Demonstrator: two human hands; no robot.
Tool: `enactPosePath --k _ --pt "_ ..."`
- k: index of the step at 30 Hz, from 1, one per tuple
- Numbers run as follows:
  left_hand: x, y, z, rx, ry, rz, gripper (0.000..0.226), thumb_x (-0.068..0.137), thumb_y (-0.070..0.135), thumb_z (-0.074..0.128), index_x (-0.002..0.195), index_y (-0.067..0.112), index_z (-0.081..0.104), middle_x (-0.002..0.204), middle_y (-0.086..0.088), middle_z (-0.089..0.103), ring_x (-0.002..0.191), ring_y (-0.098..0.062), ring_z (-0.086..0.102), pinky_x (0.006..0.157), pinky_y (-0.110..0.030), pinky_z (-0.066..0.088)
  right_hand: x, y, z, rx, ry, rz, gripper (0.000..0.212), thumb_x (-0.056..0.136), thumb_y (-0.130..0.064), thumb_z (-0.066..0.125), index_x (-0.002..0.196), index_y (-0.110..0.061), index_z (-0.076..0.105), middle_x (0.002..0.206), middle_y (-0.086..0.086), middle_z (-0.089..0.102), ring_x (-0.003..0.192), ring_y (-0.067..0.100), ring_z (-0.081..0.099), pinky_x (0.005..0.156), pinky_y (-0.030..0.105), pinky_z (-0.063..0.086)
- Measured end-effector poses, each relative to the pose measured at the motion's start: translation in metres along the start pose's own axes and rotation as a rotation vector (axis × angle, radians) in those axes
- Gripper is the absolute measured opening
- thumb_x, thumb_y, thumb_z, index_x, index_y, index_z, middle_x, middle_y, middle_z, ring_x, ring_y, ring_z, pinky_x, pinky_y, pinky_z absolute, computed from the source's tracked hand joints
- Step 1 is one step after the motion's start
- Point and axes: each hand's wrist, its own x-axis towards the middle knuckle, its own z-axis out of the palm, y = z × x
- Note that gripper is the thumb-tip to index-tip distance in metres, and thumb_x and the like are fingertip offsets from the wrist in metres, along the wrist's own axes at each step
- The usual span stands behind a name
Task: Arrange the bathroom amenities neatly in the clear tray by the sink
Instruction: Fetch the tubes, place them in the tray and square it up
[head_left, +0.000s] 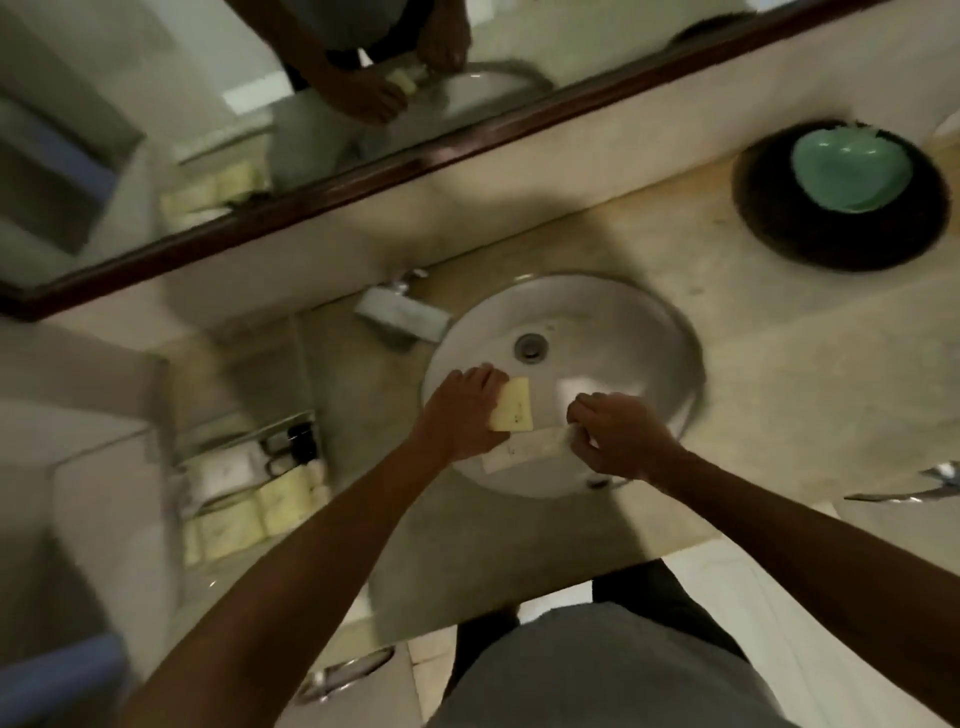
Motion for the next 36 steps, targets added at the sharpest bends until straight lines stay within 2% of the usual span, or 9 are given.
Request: enactPosePath --k 5,11,14,16,19,23,27,30,36 --pt "-0.115 -0.09 -0.001 -0.033 0.01 -0.185 0.076 0.074 0.048 0.072 0.136 0.015 0.043 0.133 -0.008 0.05 0.117 -0.028 0.051 0.099 -0.04 0.036 0.055 -0.111 0.024 -0.018 -0.101 -0.095 0.025 0.082 -0.035 0.044 0.086 -0.017 0.061 0.079 -0.001 0.062 0.068 0.019 0.058 0.052 0.027 0.039" --pt "-0.254 -0.203 0.009 -0.101 0.05 -0.499 0.078 0.072 0.046 0.075 0.135 0.012 0.044 0.129 -0.01 0.053 0.116 -0.031 0.052 0.096 -0.043 0.039 0.111 -0.225 0.051 0.014 -0.088 -0.147 0.028 0.085 -0.038 0.037 0.077 -0.019 0.056 0.072 0.001 0.058 0.062 0.022 0.055 0.053 0.026 0.034" --pt "-0.3 -0.238 0.015 -0.16 0.074 -0.578 0.081 0.07 0.048 0.077 0.134 0.012 0.045 0.124 -0.008 0.053 0.108 -0.029 0.056 0.09 -0.043 0.046 0.126 -0.252 0.06 0.018 -0.077 -0.123 0.023 0.088 -0.036 0.046 0.083 -0.018 0.06 0.076 -0.001 0.058 0.064 0.018 0.052 0.053 0.026 0.039" --pt "-0.318 -0.251 0.021 -0.134 0.062 -0.538 0.082 0.07 0.056 0.074 0.134 0.013 0.045 0.124 -0.007 0.053 0.109 -0.027 0.055 0.092 -0.043 0.045 0.132 -0.26 0.065 0.014 -0.08 -0.092 0.019 0.088 -0.035 0.053 0.087 -0.018 0.061 0.079 -0.001 0.059 0.067 0.016 0.052 0.055 0.028 0.045" --pt "-0.328 -0.26 0.03 -0.122 0.068 -0.448 0.084 0.071 0.066 0.069 0.134 0.017 0.044 0.124 -0.006 0.053 0.106 -0.024 0.055 0.093 -0.041 0.044 0.137 -0.264 0.07 0.011 -0.094 -0.086 0.017 0.089 -0.035 0.056 0.089 -0.019 0.061 0.08 -0.001 0.059 0.067 0.015 0.051 0.056 0.026 0.041" --pt "-0.326 -0.257 0.037 -0.102 0.105 -0.386 0.082 0.066 0.064 0.072 0.131 0.02 0.047 0.121 -0.003 0.053 0.104 -0.021 0.053 0.088 -0.035 0.044 0.141 -0.264 0.071 0.028 -0.101 -0.04 0.016 0.089 -0.037 0.056 0.089 -0.021 0.06 0.08 -0.002 0.06 0.069 0.014 0.053 0.059 0.029 0.05" --pt "-0.331 -0.254 0.05 -0.057 0.193 -0.376 0.073 0.071 0.062 0.071 0.124 0.016 0.052 0.124 -0.004 0.051 0.11 -0.022 0.051 0.089 -0.039 0.049 0.146 -0.27 0.072 0.041 -0.079 -0.025 0.013 0.09 -0.033 0.056 0.087 -0.021 0.058 0.078 -0.002 0.058 0.066 0.013 0.05 0.056 0.023 0.038" --pt "-0.34 -0.251 0.058 -0.094 0.22 -0.472 0.066 0.076 0.053 0.072 0.127 0.018 0.05 0.13 -0.005 0.049 0.114 -0.023 0.051 0.092 -0.039 0.048 0.155 -0.291 0.076 0.058 -0.09 -0.054 0.014 0.091 -0.032 0.056 0.087 -0.02 0.058 0.078 -0.001 0.056 0.065 0.013 0.048 0.056 0.023 0.032" --pt "-0.363 -0.243 0.063 -0.184 0.449 -0.797 0.076 0.074 0.056 0.073 0.13 0.014 0.045 0.128 -0.01 0.05 0.11 -0.023 0.05 0.09 -0.036 0.045 0.192 -0.357 0.099 0.076 -0.145 -0.181 0.021 0.093 -0.039 0.05 0.098 -0.019 0.057 0.094 -0.002 0.056 0.079 0.012 0.049 0.065 0.026 0.044"
